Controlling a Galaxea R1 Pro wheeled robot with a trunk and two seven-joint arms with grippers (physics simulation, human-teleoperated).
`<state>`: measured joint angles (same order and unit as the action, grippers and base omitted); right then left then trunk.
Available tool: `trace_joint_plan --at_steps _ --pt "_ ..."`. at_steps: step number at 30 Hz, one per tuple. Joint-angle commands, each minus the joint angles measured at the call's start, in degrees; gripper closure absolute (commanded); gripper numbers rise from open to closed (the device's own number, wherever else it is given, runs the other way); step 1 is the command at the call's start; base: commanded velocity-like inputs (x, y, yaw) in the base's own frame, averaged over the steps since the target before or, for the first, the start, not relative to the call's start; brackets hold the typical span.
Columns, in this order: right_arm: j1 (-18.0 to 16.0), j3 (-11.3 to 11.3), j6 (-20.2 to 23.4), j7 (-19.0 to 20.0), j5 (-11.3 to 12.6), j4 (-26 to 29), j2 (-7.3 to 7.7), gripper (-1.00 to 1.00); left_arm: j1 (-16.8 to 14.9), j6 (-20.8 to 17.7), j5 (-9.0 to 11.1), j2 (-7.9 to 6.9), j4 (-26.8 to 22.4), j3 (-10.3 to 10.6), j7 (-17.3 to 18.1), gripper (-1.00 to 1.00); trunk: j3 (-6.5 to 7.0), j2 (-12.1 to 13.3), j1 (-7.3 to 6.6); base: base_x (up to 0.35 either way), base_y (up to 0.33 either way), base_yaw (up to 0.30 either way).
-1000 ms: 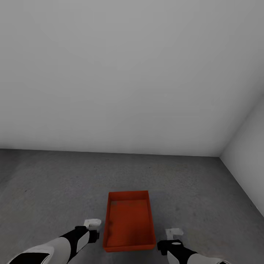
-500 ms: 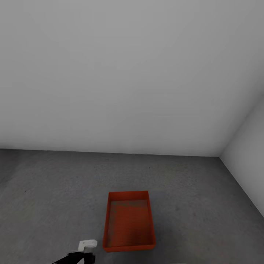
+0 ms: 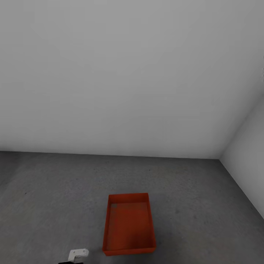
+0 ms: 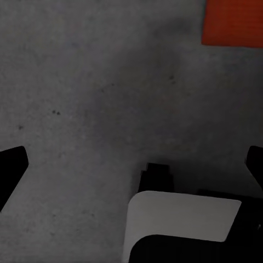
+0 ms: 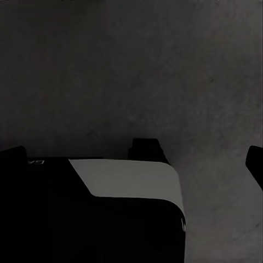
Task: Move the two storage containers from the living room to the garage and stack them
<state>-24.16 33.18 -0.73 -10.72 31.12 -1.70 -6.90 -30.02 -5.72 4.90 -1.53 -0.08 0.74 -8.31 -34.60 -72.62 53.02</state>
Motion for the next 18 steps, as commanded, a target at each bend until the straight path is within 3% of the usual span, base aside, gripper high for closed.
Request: trace_joint_plan --at_steps 1,18 --pt "0.1 0.5 -0.2 -0.1 0.4 -0.1 -0.05 -1.00 0.0 -0.2 0.5 -0.11 0.0 0.1 -0.1 -1.00 0.05 0.0 0.00 0.000 0.000 0.000" --pt "0.3 0.5 -0.3 -0.1 0.5 -0.1 -0.01 -1.00 0.1 -0.2 0.5 -0.31 0.0 0.1 0.0 -1.00 1.58 0.0 0.00 0.000 0.000 0.000"
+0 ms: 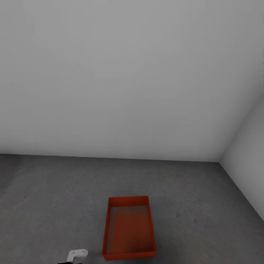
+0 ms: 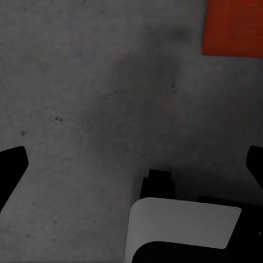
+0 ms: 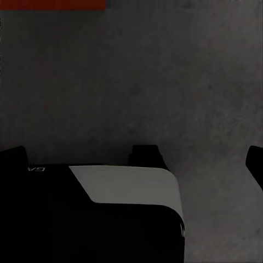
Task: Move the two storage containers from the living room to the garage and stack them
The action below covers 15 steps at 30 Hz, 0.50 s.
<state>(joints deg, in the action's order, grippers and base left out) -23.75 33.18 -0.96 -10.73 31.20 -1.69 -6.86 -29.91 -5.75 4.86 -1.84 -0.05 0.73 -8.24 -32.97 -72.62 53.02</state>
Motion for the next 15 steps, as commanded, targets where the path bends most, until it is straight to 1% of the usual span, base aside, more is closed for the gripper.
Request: trace_joint_plan --at_steps 1,4,7,10,15 --pt "0.0 0.5 -0.1 -0.1 0.4 -0.2 -0.05 -1.00 0.0 -0.2 0.5 0.00 0.0 0.1 -0.1 -1.00 0.05 0.0 0.00 0.000 0.000 0.000" --pt "0.8 0.5 -0.3 -0.1 0.5 -0.2 -0.08 -1.00 0.7 -0.2 0.4 0.26 0.0 0.1 0.3 -1.00 0.31 0.0 0.00 0.000 0.000 0.000" --pt "1.7 0.5 -1.1 0.0 0.6 -0.2 -0.09 -1.00 1.1 -0.2 0.4 0.50 0.0 0.1 1.3 -1.00 0.57 0.0 0.00 0.000 0.000 0.000" --pt "2.1 0.5 -1.7 0.0 0.6 -0.2 -0.02 -1.00 1.4 -0.3 0.5 0.37 0.0 0.1 2.6 -1.00 0.84 0.0 0.00 0.000 0.000 0.000" --pt "2.3 0.5 -2.1 0.0 0.6 -0.2 0.07 -1.00 2.6 -0.2 0.5 0.17 0.0 0.1 3.3 -1.00 1.28 0.0 0.00 0.000 0.000 0.000"
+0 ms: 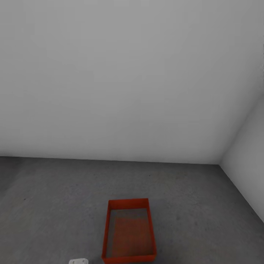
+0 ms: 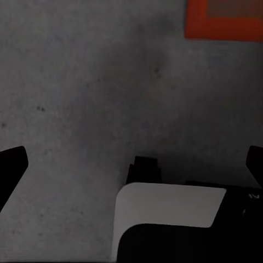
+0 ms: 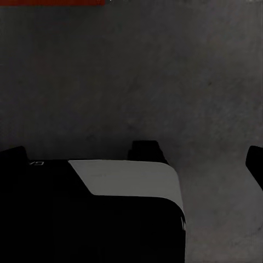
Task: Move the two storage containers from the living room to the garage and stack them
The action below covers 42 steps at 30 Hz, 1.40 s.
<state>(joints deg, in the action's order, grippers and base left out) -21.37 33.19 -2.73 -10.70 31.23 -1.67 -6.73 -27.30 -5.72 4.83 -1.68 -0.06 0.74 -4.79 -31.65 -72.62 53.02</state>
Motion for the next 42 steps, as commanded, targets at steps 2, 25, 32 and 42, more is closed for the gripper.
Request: trace_joint_plan --at_steps 2,25,32,42 --pt "0.0 0.5 -0.3 0.0 0.5 -0.2 -0.03 -1.00 0.2 -0.1 0.5 0.00 0.0 0.1 0.0 -1.00 0.13 0.0 0.00 0.000 0.000 0.000" --pt "0.0 0.5 -0.2 -0.1 0.6 -0.2 -0.12 -1.00 0.4 -0.1 0.4 -0.06 0.0 0.1 0.0 -1.00 2.17 0.0 0.00 0.000 0.000 0.000" --pt "0.0 0.4 -0.1 0.3 0.6 -0.2 -0.06 -1.00 0.4 -0.1 0.4 -0.34 0.0 0.1 0.0 -1.00 2.67 0.0 0.00 0.000 0.000 0.000" --pt "3.7 0.3 -2.9 1.5 0.7 -0.2 0.31 -1.00 1.2 0.0 0.4 -1.36 0.0 0.1 0.1 -1.00 2.74 0.0 0.00 0.000 0.000 0.000"
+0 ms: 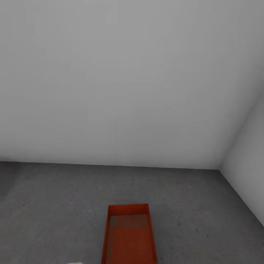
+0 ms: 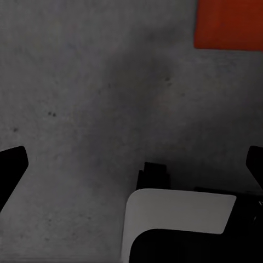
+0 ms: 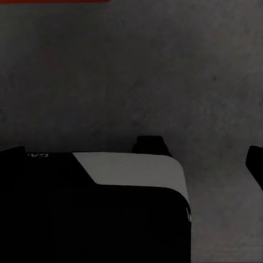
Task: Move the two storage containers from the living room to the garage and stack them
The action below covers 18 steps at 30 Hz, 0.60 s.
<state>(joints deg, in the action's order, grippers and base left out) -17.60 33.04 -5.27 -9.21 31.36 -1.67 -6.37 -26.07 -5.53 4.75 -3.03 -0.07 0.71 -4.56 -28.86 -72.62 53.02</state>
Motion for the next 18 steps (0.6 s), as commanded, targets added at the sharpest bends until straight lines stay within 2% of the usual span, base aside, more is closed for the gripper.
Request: trace_joint_plan --at_steps 1,3,7,10,18 --pt "0.2 0.5 -0.7 1.0 0.6 -0.2 0.14 -1.00 0.3 -0.2 0.4 -0.02 0.0 0.1 -0.1 -1.00 -0.05 0.0 0.00 0.000 0.000 0.000" --pt "0.5 0.5 -1.1 4.0 0.7 -0.2 0.77 -1.00 1.0 -0.1 0.3 0.05 0.0 0.1 0.0 -1.00 -0.05 0.0 0.00 0.000 0.000 0.000" --pt "0.7 0.5 -1.2 7.0 1.1 -0.2 1.32 -1.00 1.4 0.7 0.4 0.08 0.0 0.2 0.0 -1.00 -0.05 0.0 0.00 0.000 0.000 0.000" --pt "0.7 0.5 -1.3 7.9 1.2 -0.2 1.43 -1.00 1.5 2.3 0.5 0.05 0.0 0.1 0.0 -1.00 -0.05 0.0 0.00 0.000 0.000 0.000" --pt "0.7 0.5 -1.1 7.7 1.2 -0.2 1.44 -1.00 1.6 2.7 0.6 -0.04 0.0 0.1 0.0 -1.00 0.06 0.0 0.00 0.000 0.000 0.000"
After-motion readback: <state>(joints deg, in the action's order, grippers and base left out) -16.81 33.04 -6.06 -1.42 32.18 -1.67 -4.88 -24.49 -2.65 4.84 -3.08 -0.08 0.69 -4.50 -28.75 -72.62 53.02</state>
